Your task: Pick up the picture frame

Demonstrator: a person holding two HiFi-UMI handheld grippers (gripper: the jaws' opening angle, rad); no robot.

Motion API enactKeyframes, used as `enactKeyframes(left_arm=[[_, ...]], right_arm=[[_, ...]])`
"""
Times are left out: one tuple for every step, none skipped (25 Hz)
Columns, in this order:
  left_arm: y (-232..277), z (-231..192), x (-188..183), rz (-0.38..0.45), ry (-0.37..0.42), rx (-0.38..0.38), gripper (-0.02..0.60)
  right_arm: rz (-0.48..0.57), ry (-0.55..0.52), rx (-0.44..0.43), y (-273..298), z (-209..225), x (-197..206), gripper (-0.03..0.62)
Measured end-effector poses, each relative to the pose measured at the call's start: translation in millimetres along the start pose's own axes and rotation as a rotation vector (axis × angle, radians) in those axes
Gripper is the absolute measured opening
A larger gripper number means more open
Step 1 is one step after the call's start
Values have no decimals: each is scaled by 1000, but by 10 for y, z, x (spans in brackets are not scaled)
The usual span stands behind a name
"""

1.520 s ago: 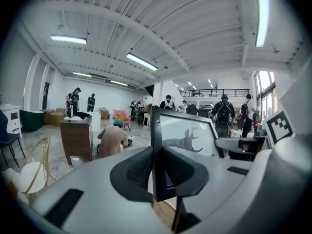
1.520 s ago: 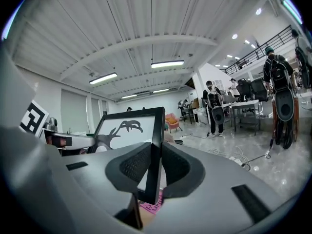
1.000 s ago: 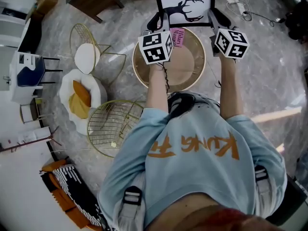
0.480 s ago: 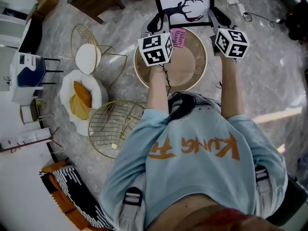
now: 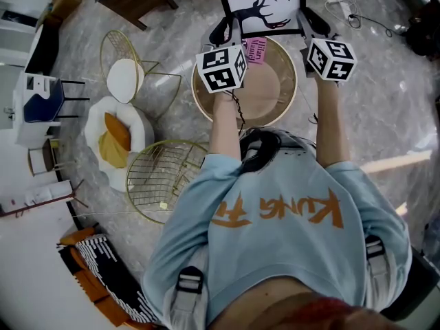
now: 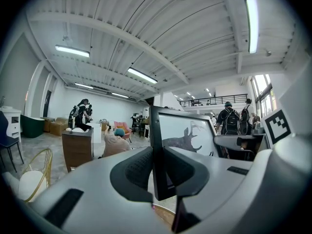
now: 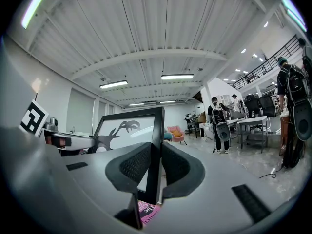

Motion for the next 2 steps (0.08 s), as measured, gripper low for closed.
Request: enactKeyframes(left_arm=[[-9, 1, -3, 0, -3, -1, 80], [-18, 1, -6, 0, -5, -1, 80]], right_arm=[[0, -1, -1, -4, -4, -5, 67], [1, -1, -1, -8, -8, -9, 67]])
Point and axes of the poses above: the fingertips, and each gripper's own axes: y forward along the fingers, z to its right, x out of its underside, the point moved 3 cm from there along -y, backward along the fingers, and after that the axes turned 14 degrees about -y, right-handed, at the moved point
